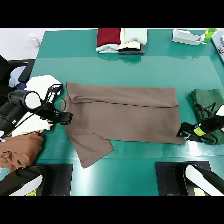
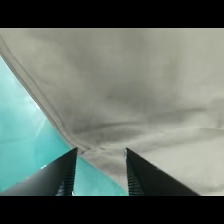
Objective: Fold the shirts.
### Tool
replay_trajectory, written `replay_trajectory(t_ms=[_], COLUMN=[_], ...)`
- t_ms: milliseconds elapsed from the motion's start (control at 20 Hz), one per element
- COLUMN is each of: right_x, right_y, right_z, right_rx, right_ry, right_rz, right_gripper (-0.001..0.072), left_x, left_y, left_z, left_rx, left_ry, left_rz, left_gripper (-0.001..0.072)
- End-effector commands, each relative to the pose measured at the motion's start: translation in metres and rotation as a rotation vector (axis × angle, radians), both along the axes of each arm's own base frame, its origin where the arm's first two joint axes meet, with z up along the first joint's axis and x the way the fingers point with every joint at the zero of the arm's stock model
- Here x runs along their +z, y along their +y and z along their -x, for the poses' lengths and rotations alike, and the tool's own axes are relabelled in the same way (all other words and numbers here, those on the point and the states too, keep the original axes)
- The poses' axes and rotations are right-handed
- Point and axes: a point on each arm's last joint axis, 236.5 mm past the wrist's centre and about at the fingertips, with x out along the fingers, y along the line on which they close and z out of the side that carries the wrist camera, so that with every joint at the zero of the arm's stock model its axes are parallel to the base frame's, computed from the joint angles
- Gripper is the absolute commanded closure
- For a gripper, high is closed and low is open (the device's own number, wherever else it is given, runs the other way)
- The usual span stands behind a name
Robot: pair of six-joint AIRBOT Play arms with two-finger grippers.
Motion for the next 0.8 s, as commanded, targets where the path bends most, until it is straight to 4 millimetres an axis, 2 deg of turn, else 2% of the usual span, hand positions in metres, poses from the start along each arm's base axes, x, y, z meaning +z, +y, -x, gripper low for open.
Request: replay_trajectory(t_ms=[0,50,150,200,250,350,400,450,600,750], right_x=[-0.015,-0.016,-0.016,-0.014,-0.010,-0.002,0.002,0.006,0.010,0.010], right_y=[0.010,0.013,0.019,0.022,0.023,0.026,0.026,0.027,0.028,0.028], right_z=[0.014,0.014,0.008,0.003,-0.001,-0.012,-0.017,-0.021,-0.029,-0.029], right_rx=[-0.002,0.017,0.072,0.099,0.124,0.142,0.149,0.155,0.163,0.163], right_ry=[0.028,0.025,0.005,-0.007,-0.016,-0.043,-0.056,-0.068,-0.091,-0.091], right_rz=[-0.017,-0.015,-0.003,0.007,0.015,0.023,0.027,0.031,0.035,0.036], right_gripper=[0.0163,0.0208,0.0385,0.0444,0.0675,0.0697,0.0697,0.0697,0.0697,0.0697], left_x=[-0.002,-0.002,-0.003,-0.004,-0.005,-0.008,-0.013,-0.020,-0.045,-0.061], left_y=[-0.003,-0.004,-0.003,-0.001,0.002,0.005,0.005,0.006,-0.009,-0.025], left_z=[0.005,0.005,0.007,0.014,0.022,0.037,0.044,0.052,0.076,0.082], left_rx=[-0.002,-0.002,-0.004,-0.009,-0.015,-0.020,-0.007,0.008,0.058,0.114], left_ry=[0.001,-0.001,0.011,0.038,0.071,0.132,0.157,0.188,0.265,0.276], left_rz=[0.006,0.008,0.004,-0.005,-0.016,-0.030,-0.029,-0.027,0.048,0.132], left_gripper=[0.0343,0.0343,0.0343,0.0342,0.0342,0.0338,0.0221,0.0150,0.0152,0.0153])
